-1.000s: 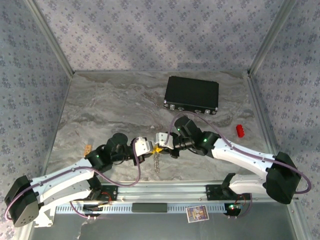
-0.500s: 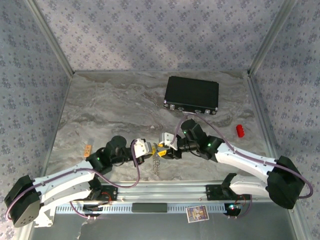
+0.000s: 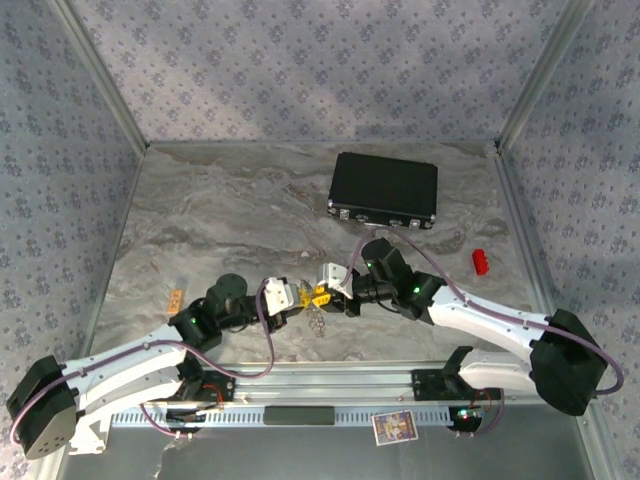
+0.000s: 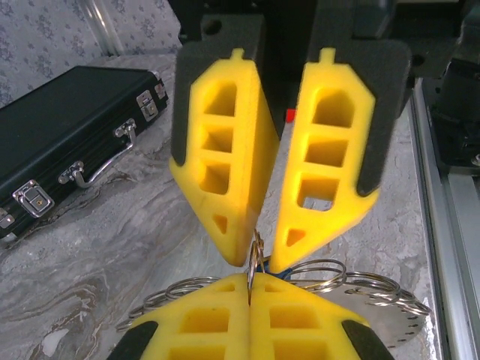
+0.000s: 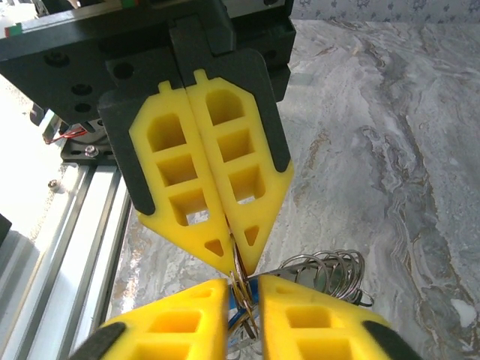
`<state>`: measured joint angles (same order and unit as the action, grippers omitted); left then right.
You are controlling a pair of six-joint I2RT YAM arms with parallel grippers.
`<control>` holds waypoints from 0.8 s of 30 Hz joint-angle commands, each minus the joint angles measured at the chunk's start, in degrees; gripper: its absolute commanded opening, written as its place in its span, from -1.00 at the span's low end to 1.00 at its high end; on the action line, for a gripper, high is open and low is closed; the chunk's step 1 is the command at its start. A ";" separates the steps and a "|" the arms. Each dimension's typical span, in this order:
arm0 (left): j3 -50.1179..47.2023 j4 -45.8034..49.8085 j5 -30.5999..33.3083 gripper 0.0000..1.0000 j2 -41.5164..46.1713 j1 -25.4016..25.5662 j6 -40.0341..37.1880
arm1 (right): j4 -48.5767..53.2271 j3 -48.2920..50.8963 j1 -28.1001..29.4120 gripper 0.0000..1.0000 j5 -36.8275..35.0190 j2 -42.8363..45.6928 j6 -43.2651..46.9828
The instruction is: Put the keys on the keyring
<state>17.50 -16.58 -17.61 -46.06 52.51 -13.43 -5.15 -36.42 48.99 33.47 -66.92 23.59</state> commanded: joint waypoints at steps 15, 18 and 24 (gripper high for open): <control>5.91 9.64 1.72 -0.62 0.47 0.10 -3.15 | 21.95 -12.30 2.22 -1.00 -1.49 -2.28 12.39; 7.25 11.33 1.11 -0.62 -0.26 0.12 -3.96 | 25.61 -14.63 2.76 -1.00 -2.15 -3.34 14.48; 9.47 12.91 -0.41 -0.79 -1.42 0.09 -4.98 | 29.35 -17.96 4.33 -1.00 -4.14 -5.11 16.40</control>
<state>24.25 -4.19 -17.45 -47.27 52.53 -17.04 19.97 -51.72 52.05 28.69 -71.37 37.56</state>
